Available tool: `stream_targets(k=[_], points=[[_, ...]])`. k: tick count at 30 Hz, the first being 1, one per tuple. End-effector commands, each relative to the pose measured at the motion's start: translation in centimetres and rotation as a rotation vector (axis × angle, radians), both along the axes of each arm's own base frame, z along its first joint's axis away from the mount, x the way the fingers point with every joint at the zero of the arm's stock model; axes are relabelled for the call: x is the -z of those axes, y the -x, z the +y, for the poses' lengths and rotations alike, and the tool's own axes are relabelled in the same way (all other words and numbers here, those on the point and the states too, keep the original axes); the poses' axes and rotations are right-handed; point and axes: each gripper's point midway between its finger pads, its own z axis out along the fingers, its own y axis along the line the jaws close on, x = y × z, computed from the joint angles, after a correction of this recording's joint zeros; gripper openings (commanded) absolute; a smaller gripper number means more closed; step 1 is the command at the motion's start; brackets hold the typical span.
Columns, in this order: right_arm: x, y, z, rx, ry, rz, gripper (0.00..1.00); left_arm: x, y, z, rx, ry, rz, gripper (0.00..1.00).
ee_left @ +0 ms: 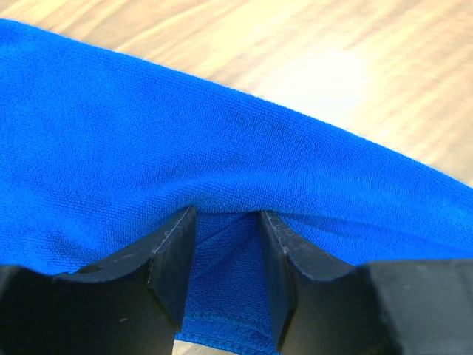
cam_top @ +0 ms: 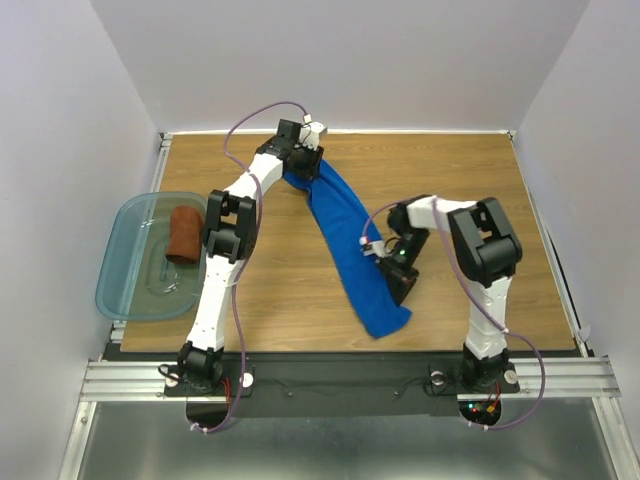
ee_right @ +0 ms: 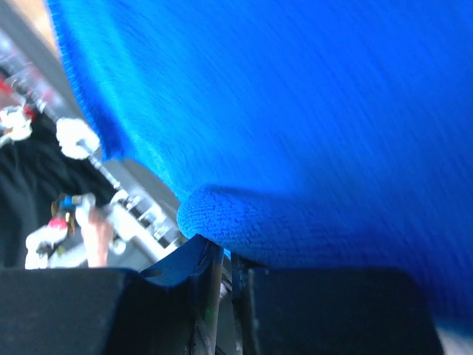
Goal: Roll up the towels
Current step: Fold the towel
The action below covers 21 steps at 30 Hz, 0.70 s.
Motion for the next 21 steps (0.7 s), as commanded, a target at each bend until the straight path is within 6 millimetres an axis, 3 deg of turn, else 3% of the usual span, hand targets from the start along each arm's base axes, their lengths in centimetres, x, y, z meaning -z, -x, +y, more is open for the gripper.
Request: stream_targets(k=[1,4,8,9,12,14,15,18,20,21], points=[[1.8,0.5,5.9,-0.088,-0.125,-0.036,0.14,-2.1,0.9,-2.6,0.106,0.07,-0.006,0.52],[1.9,1.9,8.9,-0.121,-0.174,-0.019,0.13,-4.4,0.2,-2.2,0.087,0.083,-0.052,0.54],[1.7,4.3,10.1,-0.171,-0.199,0.005,0.14,-8.0,0.1,-1.0,0.07,0.098,-0.1,0.56],[1.4,4.9,10.2,-0.188,-0.208,0.009,0.17,-9.9,0.2,-0.6,0.078,0.089,-0.139,0.56],[-0.5,4.9,10.3,-0.206,-0.248,-0.043,0.25,-12.1,1.1,0.6,0.083,0.042,-0.18,0.57],[-1.8,3.4,10.2,-0.209,-0.26,-0.124,0.3,-12.0,2.1,1.1,0.078,0.037,-0.165,0.58],[-3.5,1.3,10.2,-0.19,-0.288,-0.208,0.32,-13.8,2.7,1.3,0.082,0.059,-0.185,0.58],[-7.3,-3.3,10.8,-0.143,-0.345,-0.361,0.34,-16.6,4.5,2.0,0.097,0.134,-0.226,0.6],[-8.7,-6.6,9.9,-0.083,-0.355,-0.43,0.35,-17.2,5.1,2.9,0.083,0.191,-0.25,0.61],[-10.0,-9.6,9.7,-0.045,-0.374,-0.491,0.33,-19.7,5.9,3.1,0.084,0.232,-0.286,0.62]])
